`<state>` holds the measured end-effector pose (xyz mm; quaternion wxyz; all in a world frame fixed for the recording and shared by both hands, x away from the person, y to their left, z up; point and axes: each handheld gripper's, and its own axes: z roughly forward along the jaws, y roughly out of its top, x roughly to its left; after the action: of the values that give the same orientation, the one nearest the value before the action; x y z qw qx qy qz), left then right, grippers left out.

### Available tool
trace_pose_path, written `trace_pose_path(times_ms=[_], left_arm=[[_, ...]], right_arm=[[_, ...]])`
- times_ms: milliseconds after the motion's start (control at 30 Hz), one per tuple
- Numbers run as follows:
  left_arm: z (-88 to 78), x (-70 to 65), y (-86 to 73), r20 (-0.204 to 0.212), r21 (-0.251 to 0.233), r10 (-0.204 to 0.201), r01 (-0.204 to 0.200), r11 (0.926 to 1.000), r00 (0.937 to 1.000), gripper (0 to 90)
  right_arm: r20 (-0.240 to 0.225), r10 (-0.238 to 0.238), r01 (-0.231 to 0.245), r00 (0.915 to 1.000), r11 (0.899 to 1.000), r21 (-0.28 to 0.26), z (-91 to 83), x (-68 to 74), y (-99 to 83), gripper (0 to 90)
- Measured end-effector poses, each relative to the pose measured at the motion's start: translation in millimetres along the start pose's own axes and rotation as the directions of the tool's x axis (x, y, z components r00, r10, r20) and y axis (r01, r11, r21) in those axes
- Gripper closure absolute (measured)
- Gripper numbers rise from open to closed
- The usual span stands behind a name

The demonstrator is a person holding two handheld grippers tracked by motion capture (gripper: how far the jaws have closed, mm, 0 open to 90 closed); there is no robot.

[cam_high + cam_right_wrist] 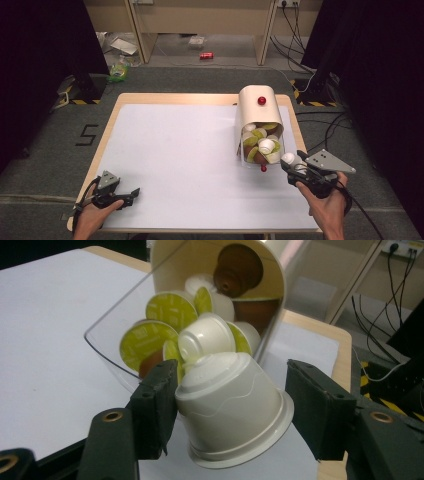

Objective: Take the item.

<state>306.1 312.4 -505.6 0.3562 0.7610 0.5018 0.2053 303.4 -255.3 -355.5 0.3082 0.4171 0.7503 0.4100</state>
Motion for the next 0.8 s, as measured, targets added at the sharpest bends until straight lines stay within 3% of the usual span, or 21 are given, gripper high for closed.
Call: trace_pose_path(times_ms=[400,800], left_arm=[[0.0,-0.2,0.0,-0.001,0.000,0.000,0.000,1.0000,1.0000,12.5],[0.0,0.0,0.0,0.000,0.001,0.001,-0.001,1.0000,1.0000,12.5]], right_arm=[[0.022,0.044,-0.045,0.9988,0.999,0.022,-8.3,-10.2,-20.8,39.8],[0.023,0.074,-0.076,0.9970,0.994,0.082,5.8,-16.1,-42.0,39.8]])
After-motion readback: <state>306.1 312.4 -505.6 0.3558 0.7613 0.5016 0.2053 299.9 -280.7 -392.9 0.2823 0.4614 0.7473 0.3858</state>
